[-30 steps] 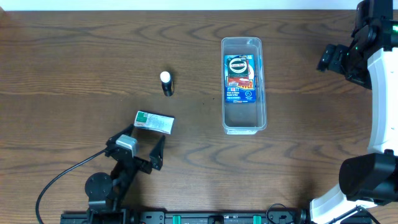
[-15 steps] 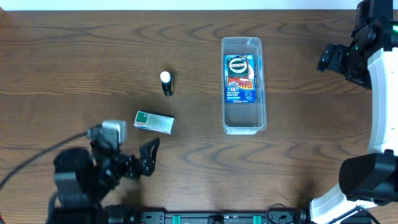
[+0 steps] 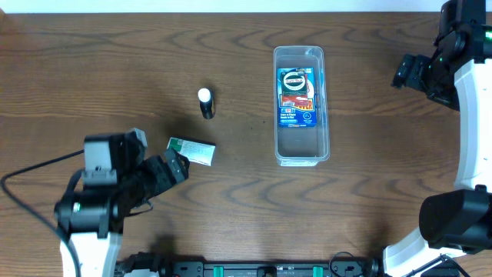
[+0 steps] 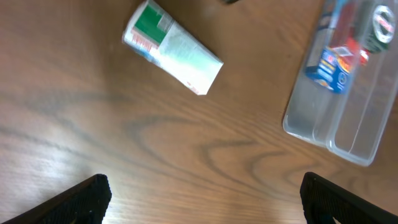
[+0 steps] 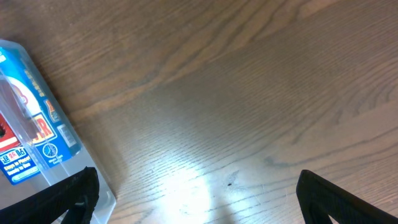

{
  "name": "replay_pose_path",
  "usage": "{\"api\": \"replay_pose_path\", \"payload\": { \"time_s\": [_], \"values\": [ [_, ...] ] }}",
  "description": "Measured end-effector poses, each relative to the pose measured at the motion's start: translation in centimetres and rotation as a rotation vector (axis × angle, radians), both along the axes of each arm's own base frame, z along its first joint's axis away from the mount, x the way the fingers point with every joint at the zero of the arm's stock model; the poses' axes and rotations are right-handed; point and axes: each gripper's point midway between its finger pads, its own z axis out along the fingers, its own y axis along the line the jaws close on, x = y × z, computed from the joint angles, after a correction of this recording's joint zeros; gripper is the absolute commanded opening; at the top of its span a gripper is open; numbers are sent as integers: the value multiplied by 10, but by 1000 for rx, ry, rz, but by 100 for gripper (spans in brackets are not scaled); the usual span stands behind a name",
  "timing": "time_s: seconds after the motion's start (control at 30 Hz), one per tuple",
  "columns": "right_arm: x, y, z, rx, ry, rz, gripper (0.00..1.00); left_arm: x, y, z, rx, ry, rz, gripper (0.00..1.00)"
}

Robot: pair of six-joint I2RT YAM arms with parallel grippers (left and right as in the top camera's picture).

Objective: Pack container
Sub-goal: 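Move the left gripper down to the white-green Panadol box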

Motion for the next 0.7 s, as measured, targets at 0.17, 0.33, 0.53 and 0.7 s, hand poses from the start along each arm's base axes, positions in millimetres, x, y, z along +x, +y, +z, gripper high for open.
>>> {"api": "replay_pose_path", "payload": {
  "time_s": [0.17, 0.33, 0.53, 0.7],
  "values": [
    [0, 0, 0, 0, 0, 0, 99, 13, -17, -4, -133, 52, 21, 98],
    [0, 0, 0, 0, 0, 0, 99, 18, -22, -9, -218, 156, 137, 98],
    [0, 0, 0, 0, 0, 0, 99, 9, 4, -26, -25, 355, 409, 98],
    [0, 0, 0, 0, 0, 0, 99, 32, 10, -31, 59, 383, 533, 98]
  ]
}}
